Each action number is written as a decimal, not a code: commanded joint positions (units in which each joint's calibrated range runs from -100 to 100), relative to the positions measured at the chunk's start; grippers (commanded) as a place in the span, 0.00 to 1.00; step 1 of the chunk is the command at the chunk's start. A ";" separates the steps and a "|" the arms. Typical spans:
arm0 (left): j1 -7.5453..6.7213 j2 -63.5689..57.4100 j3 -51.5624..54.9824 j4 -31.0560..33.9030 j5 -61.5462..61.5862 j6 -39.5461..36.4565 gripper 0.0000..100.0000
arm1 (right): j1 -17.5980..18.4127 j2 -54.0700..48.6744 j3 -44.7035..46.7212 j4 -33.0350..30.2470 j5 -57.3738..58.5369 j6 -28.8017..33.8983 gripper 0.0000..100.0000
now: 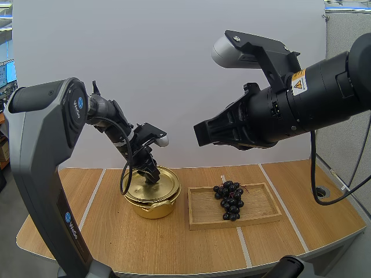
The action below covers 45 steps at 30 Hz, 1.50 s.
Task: Open the pot, put the pineapple inside, and close it
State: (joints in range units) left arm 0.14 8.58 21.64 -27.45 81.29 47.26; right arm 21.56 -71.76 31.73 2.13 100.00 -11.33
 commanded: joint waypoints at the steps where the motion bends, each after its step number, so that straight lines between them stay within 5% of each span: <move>1: -0.20 -0.29 0.14 -1.60 -0.94 0.25 0.00 | -0.01 -0.68 0.14 -0.35 0.00 0.04 0.00; 45: -0.20 1.12 0.45 0.39 4.71 -1.32 0.00 | -0.01 -0.68 0.14 -0.35 0.00 0.04 0.00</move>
State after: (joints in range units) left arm 0.14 9.51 22.06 -27.52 84.08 46.47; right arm 21.56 -71.76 31.73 2.13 100.00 -11.33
